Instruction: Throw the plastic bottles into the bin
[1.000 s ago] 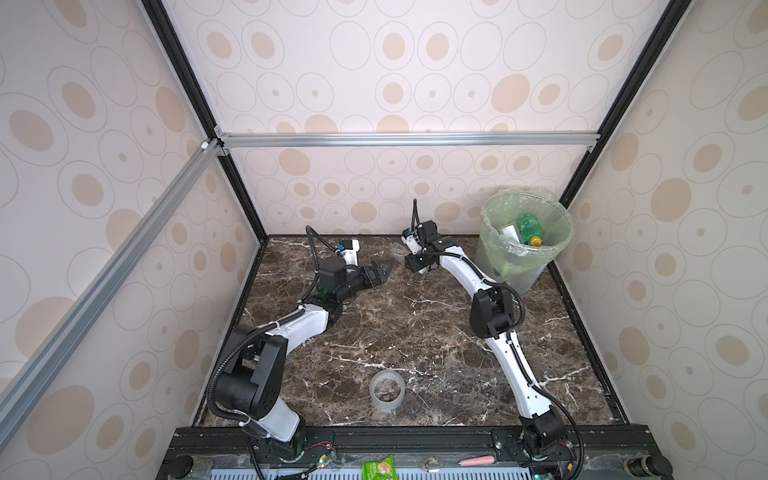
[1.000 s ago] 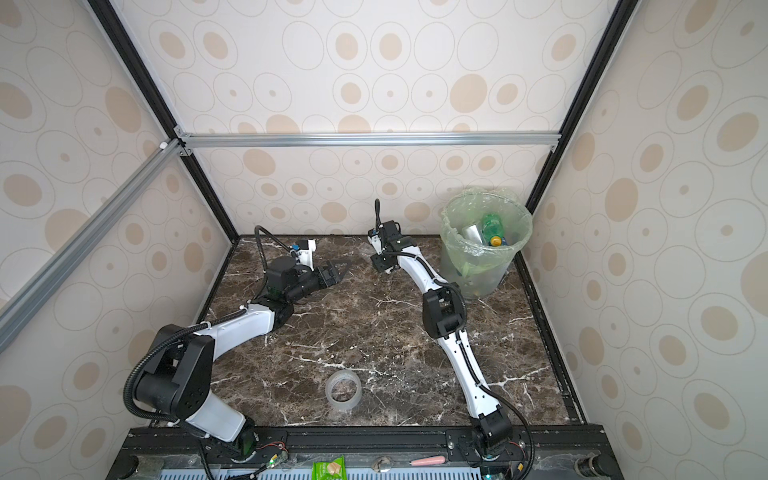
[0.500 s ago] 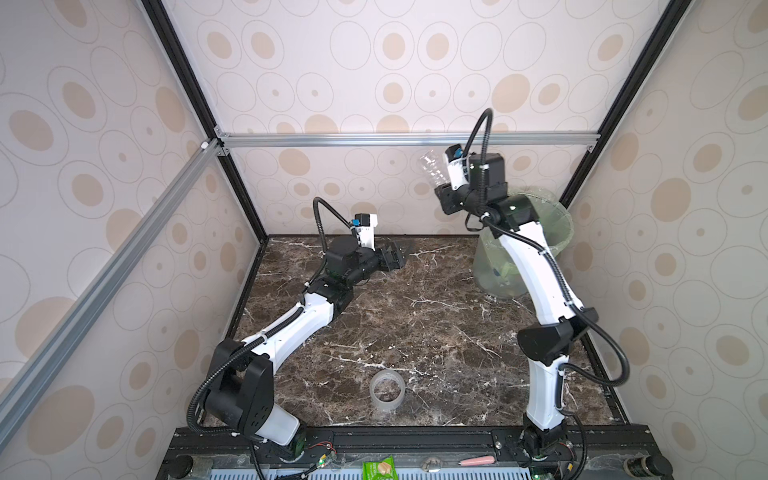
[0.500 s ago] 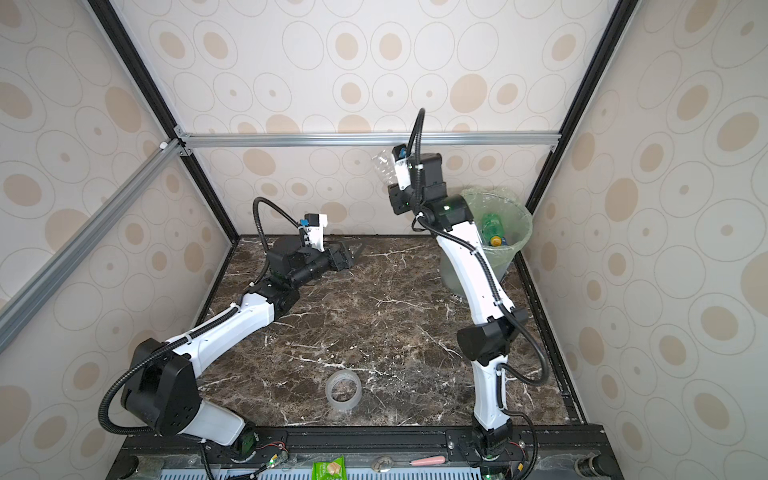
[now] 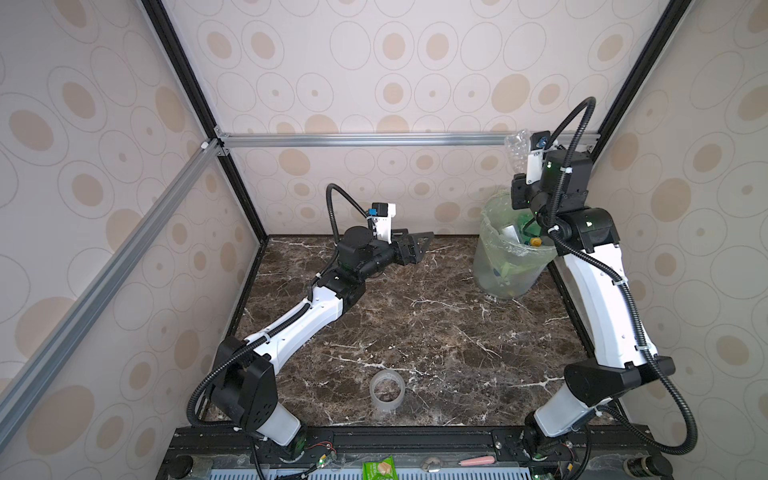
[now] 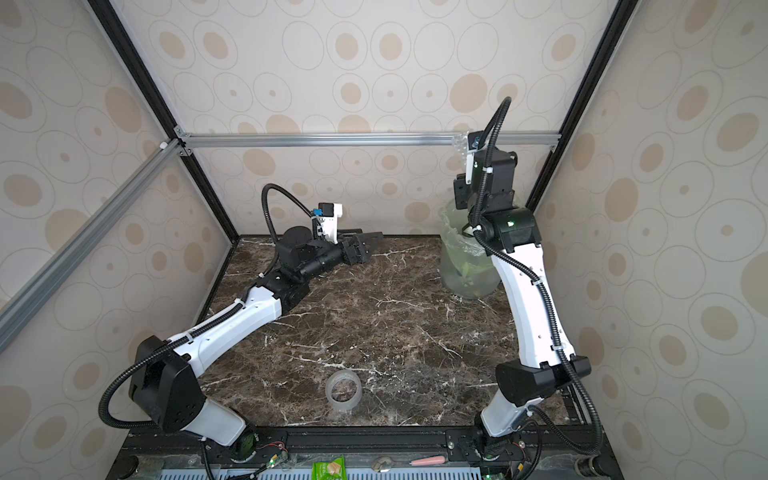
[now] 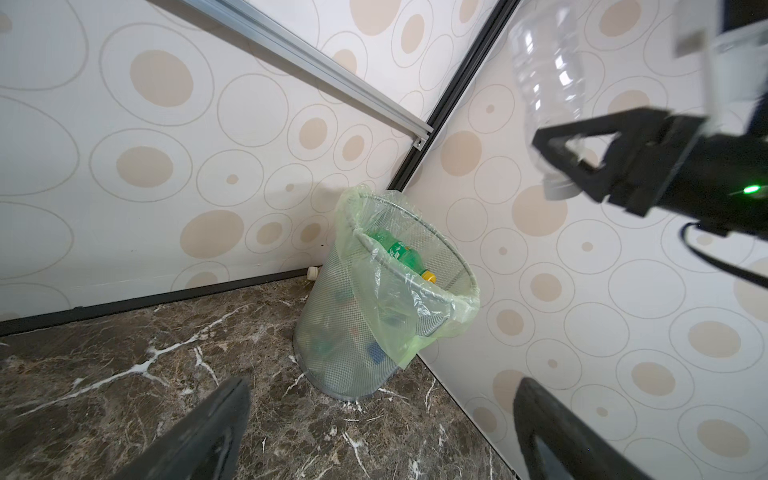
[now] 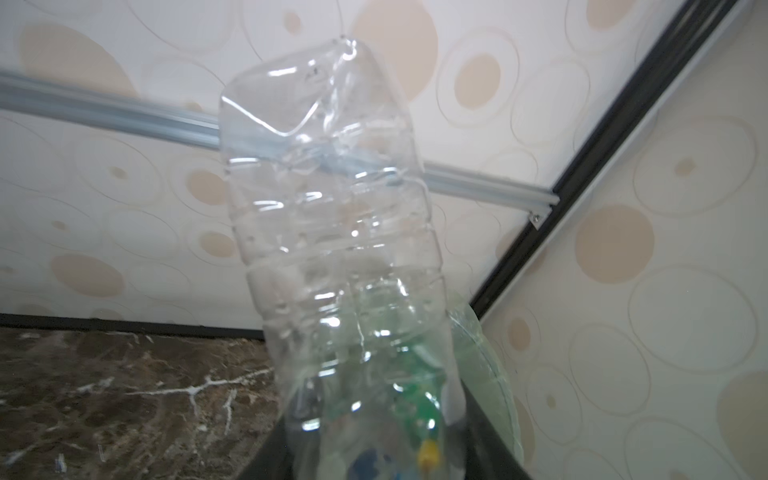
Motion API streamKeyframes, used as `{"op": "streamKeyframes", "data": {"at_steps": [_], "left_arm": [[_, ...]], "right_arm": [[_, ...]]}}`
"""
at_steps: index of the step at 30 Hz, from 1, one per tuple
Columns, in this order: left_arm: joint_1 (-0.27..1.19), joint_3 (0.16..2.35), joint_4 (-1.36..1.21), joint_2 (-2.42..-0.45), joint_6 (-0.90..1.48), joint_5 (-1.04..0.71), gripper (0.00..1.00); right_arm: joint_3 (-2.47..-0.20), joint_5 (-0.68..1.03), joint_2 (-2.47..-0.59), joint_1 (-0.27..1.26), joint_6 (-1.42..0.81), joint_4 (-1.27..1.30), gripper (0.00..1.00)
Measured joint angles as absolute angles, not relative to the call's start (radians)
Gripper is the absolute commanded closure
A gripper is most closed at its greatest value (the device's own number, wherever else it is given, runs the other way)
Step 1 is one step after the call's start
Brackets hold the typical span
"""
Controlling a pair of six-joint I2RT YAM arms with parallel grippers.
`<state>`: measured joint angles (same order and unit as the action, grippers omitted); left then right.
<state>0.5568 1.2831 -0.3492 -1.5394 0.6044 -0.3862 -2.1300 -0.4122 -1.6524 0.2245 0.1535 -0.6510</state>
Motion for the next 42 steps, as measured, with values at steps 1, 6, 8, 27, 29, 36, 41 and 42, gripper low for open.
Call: {"op": "streamKeyframes", "data": {"at_steps": [1,6,8,27,29,36,41,42], "left_arm": [[0.557,1.282,-0.349,-1.539,0.604,-0.385,0.01],[0.558,1.278,-0.341,-1.539,0.604,-0.380,0.01],[0.558,1.269,-0.341,-1.539,0.604,-0.379,0.01],[0.574,1.221,-0.335,-1.544,0.595,-0.377,0.01],[0.574,1.216,-0.335,-1.544,0.593,-0.377,0.01],[0.574,1.193,-0.335,-1.547,0.590,-0.376,0.01],[0.574,1.185,-0.336,-1.548,0.590,-0.375,0.01],[0.574,1.183,-0.335,-1.548,0.590,-0.374,0.01]], "right_arm": [[-2.089,-0.418,-1.660,0.199,0.138,-0.649,0.44],[-2.033,-0.452,-1.801,0.094,0.055,-0.728,0.09],[-2.006,-0.458,-1.814,0.081,0.043,-0.738,0.01],[-1.929,-0.430,-1.690,-0.144,-0.182,-0.772,0.00],[-1.913,-0.393,-1.707,-0.178,-0.220,-0.781,0.01],[-1.880,-0.268,-1.741,-0.224,-0.285,-0.775,0.21],[-1.891,-0.157,-1.789,-0.237,-0.301,-0.771,0.41],[-1.894,-0.135,-1.801,-0.237,-0.303,-0.771,0.44]]}}
